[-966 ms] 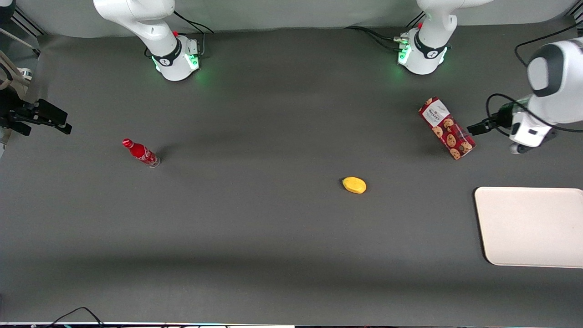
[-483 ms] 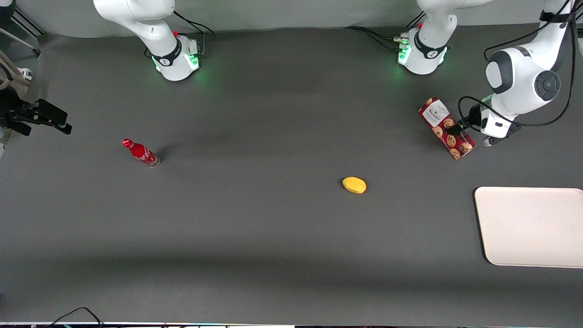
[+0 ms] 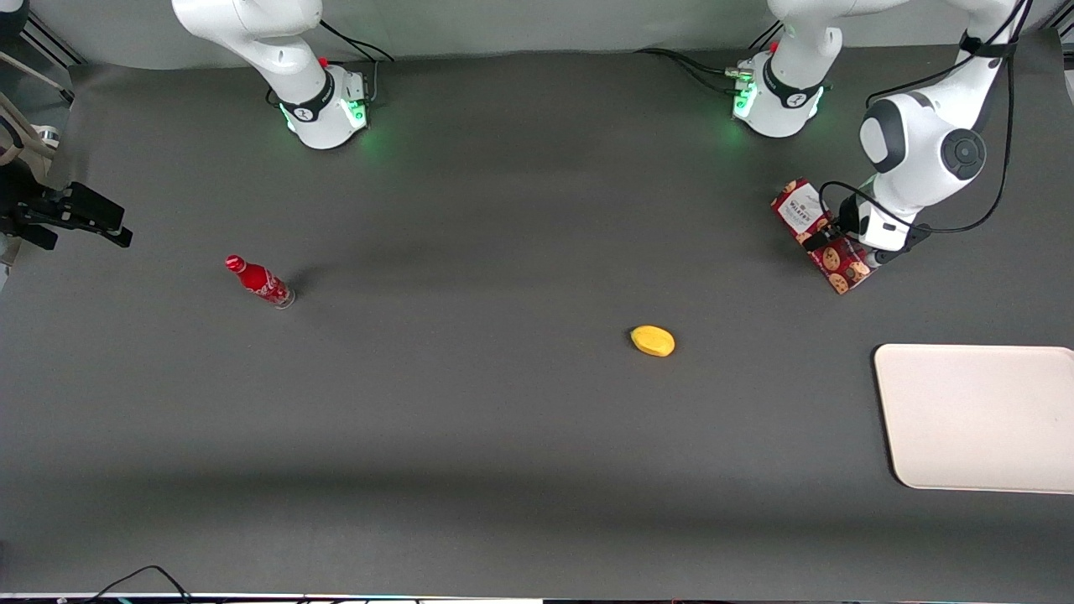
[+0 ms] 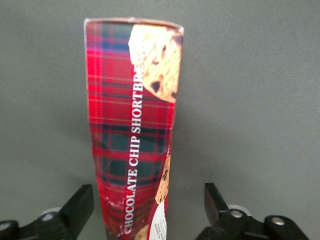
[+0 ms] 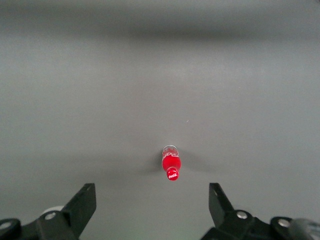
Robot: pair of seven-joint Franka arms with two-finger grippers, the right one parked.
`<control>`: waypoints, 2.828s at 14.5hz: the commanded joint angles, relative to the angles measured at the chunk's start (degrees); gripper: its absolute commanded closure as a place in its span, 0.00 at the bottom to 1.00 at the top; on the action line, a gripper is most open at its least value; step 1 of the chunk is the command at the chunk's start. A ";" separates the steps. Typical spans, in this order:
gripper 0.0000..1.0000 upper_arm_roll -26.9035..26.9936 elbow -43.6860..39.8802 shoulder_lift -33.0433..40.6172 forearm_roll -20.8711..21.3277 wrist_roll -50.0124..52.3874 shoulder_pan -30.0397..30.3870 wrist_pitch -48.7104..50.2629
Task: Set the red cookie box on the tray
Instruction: 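Close the left gripper around the cookie box, then lift the cookie box and carry it toward the white tray, then lower the held cookie box onto the white tray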
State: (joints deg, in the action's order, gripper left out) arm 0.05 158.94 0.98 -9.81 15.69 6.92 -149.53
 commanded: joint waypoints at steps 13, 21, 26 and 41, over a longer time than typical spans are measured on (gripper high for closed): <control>1.00 -2.16 -7.47 0.33 -0.82 0.39 -0.07 12.98; 1.00 -1.54 -51.76 -5.89 10.06 -6.07 0.20 52.32; 1.00 7.67 -73.82 -21.69 11.48 -32.24 1.16 50.84; 1.00 11.20 -103.31 -59.77 -0.91 -50.32 15.75 24.74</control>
State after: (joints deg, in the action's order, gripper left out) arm 11.44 61.05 -53.44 -9.22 -33.37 21.98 -122.14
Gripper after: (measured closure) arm 0.894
